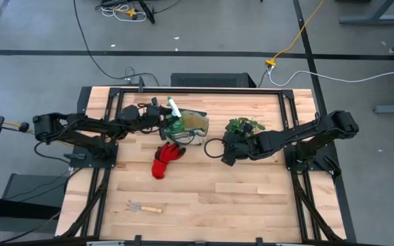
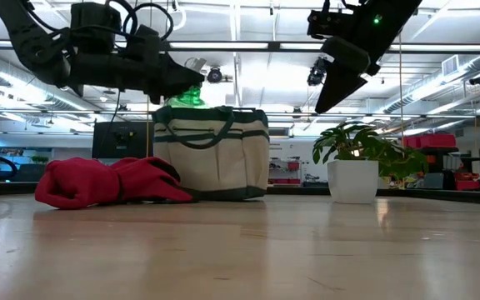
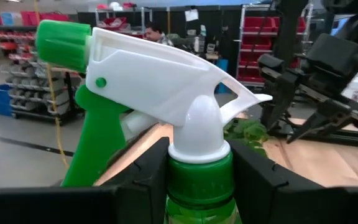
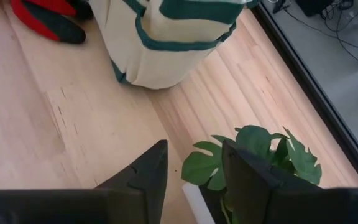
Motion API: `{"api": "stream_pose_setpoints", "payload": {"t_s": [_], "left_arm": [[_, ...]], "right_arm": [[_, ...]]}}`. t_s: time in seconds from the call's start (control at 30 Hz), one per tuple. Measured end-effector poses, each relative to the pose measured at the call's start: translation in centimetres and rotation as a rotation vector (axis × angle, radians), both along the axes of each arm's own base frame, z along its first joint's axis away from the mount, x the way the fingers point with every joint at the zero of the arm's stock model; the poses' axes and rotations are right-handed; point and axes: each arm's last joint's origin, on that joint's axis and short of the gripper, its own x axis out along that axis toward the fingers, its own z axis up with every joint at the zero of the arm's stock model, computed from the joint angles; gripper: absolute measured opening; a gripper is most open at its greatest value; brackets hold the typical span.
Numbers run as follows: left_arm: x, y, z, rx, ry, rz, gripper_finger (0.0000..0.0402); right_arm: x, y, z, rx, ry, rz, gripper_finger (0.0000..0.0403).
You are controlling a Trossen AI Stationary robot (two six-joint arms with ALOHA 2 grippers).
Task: Pick & Place Garden tools in Gardening bag
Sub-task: Put the green spray bottle into the green gardening bag
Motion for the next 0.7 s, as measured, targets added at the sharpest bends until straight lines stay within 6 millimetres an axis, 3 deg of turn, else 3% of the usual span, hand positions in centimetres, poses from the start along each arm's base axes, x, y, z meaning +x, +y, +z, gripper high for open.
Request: {"api": "stream_pose_setpoints", "payload": {"t_s": [0.47,0.7], "left_arm": [[0.8,0.3,-1.7,-0.015,0.055,0.002,0.0141],[0.9,0.3,-1.5,-0.017,0.007,-0.023,0.0159]], "right_arm": [[0.2,0.0,0.1,-0.011,-0.012,0.010,0.0155],[0.2,0.0,0.1,-0.011,-0.012,0.010,0.0155]]}}
